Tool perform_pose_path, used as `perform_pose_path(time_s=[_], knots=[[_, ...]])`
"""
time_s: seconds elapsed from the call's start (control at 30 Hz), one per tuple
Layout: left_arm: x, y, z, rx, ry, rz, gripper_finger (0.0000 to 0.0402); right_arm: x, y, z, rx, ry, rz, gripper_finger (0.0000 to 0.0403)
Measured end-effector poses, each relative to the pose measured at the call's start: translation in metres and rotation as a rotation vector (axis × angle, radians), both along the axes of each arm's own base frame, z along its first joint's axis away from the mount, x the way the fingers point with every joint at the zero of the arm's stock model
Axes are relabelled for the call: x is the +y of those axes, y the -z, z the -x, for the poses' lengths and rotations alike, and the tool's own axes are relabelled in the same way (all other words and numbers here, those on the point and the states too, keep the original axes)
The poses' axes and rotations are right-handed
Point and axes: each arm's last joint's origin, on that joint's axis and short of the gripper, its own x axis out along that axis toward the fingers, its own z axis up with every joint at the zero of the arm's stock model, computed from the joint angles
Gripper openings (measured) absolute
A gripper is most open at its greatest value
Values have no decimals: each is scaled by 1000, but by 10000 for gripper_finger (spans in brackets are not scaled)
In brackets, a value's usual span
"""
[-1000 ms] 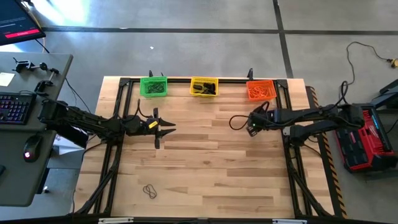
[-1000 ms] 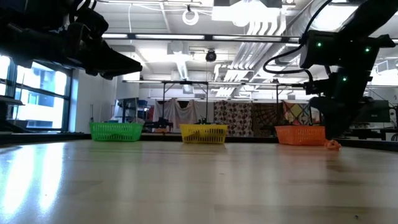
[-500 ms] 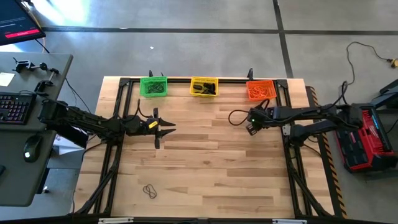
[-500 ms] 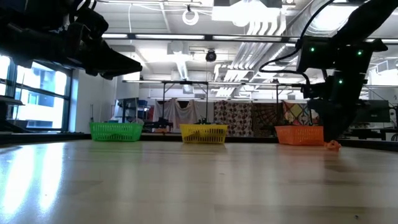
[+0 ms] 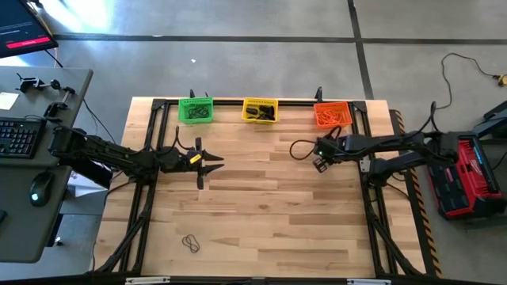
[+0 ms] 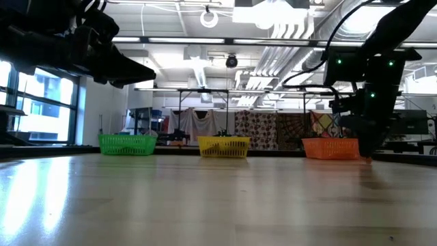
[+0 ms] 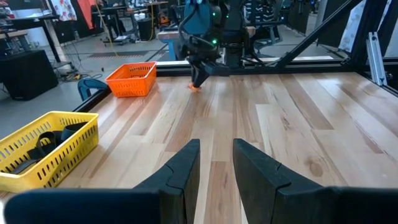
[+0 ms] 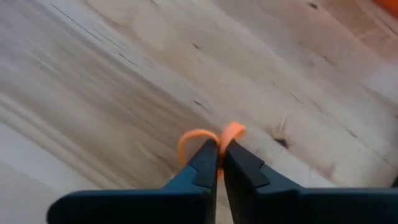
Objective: Sort rubber bands into baskets
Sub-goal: Put the orange rubber band into the orange bin
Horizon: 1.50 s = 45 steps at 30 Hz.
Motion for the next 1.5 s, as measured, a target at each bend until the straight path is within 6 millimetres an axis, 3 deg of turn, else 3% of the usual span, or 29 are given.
perform_pose_path(time_s=[0.13, 0.3, 0.5, 0.63, 0.8, 1.0, 1.27, 1.5], knots=[[0, 0, 0, 0, 0, 0, 85, -1, -12, -4, -53, -16, 19, 7], [0, 0, 0, 0, -1, 0, 85, -11, -41, -14, -115, -45, 141, 5], [0, 0, 0, -1, -1, 1, 85, -50, -75, -20, -208, 36, 260, 2], [0, 0, 0, -1, -1, 3, 85, -81, -84, -10, -241, 125, 311, 1], [0, 0, 0, -1, -1, 3, 85, -117, -72, 6, -245, 185, 232, 1], [0, 0, 0, -2, -1, 3, 85, -143, -46, 12, -190, 205, 161, 0], [0, 0, 0, 0, -1, 2, 85, -157, -20, 13, -150, 214, 76, 11], [0, 0, 0, 2, -1, 1, 85, -159, -32, 11, -148, 187, 96, 84]])
